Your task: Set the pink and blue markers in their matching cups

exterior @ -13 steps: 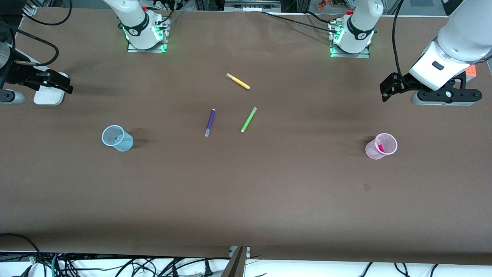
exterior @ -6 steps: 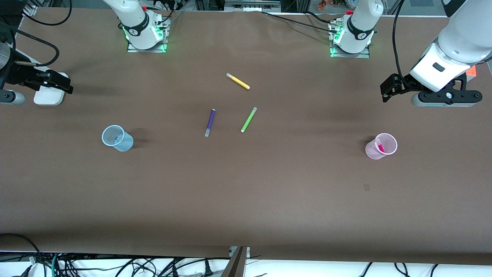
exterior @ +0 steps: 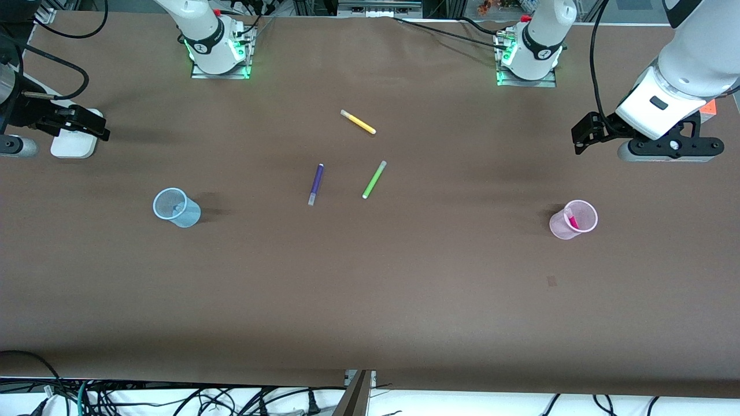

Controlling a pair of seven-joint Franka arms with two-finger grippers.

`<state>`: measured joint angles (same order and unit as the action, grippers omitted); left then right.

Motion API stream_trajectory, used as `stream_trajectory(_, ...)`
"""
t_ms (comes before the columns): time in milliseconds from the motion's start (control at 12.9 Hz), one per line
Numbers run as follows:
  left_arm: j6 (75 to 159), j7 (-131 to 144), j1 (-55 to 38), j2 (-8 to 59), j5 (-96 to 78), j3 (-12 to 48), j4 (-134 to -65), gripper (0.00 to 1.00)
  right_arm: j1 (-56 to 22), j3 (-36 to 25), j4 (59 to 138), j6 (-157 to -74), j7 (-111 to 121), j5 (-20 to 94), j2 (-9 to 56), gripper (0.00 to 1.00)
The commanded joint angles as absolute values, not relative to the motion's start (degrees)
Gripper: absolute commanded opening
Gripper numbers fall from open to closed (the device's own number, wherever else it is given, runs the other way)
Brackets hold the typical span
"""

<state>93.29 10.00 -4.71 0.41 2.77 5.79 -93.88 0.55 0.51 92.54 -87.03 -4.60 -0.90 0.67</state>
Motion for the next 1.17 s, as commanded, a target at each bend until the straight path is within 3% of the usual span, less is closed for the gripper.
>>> stream_trajectory(0,92.55,9.40,-5.01,0.35,1.67,5.10,-93.69,1.00,0.79,0.62,91.41,-86.75,-3.87,-1.49,1.58,1.00)
stream_trajectory(1088,92.64,9.40,-4.31,0.70,1.67,5.10,-93.43,1.00,0.79,0.62,89.56,-86.40,-3.52,-1.67,2.64,1.00)
